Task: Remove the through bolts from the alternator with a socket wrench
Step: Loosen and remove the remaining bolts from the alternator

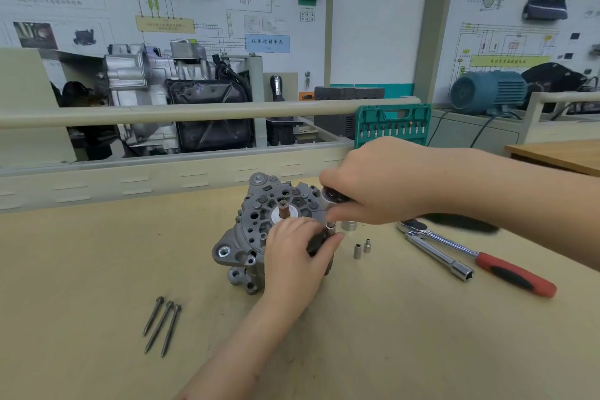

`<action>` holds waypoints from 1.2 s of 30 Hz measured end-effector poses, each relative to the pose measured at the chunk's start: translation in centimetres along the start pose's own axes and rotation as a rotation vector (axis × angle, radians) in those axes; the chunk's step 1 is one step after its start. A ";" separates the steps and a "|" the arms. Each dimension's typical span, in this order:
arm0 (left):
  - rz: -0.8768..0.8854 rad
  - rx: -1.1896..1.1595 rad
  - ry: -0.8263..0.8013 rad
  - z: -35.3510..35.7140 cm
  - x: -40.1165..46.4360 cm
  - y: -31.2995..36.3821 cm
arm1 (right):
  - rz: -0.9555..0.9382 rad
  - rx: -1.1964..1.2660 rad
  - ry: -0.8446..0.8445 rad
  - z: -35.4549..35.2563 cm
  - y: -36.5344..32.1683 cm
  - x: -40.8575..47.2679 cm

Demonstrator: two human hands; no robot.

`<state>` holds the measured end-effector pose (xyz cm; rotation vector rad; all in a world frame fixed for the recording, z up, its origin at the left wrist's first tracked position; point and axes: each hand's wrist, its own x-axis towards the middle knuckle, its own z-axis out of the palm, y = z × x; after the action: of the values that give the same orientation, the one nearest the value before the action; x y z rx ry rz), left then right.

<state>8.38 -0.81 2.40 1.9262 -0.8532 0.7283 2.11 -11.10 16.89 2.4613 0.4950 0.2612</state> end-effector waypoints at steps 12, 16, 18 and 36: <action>0.004 0.066 -0.002 0.3 -0.2 -0.1 | 0.010 -0.054 -0.012 -0.1 0.4 -0.2; 0.019 0.051 0.041 0.4 -0.1 -0.1 | 0.032 -0.017 -0.006 0.2 0.1 -0.2; 0.015 0.036 0.029 0.4 -0.2 -0.1 | 0.005 0.045 -0.028 0.1 0.2 -0.1; -0.004 0.012 0.052 0.5 -0.3 -0.2 | -0.023 0.121 -0.004 0.4 0.9 -0.1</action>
<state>8.40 -1.11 1.86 1.9112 -0.8146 0.7792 2.36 -12.02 17.13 2.5710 0.5522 0.2231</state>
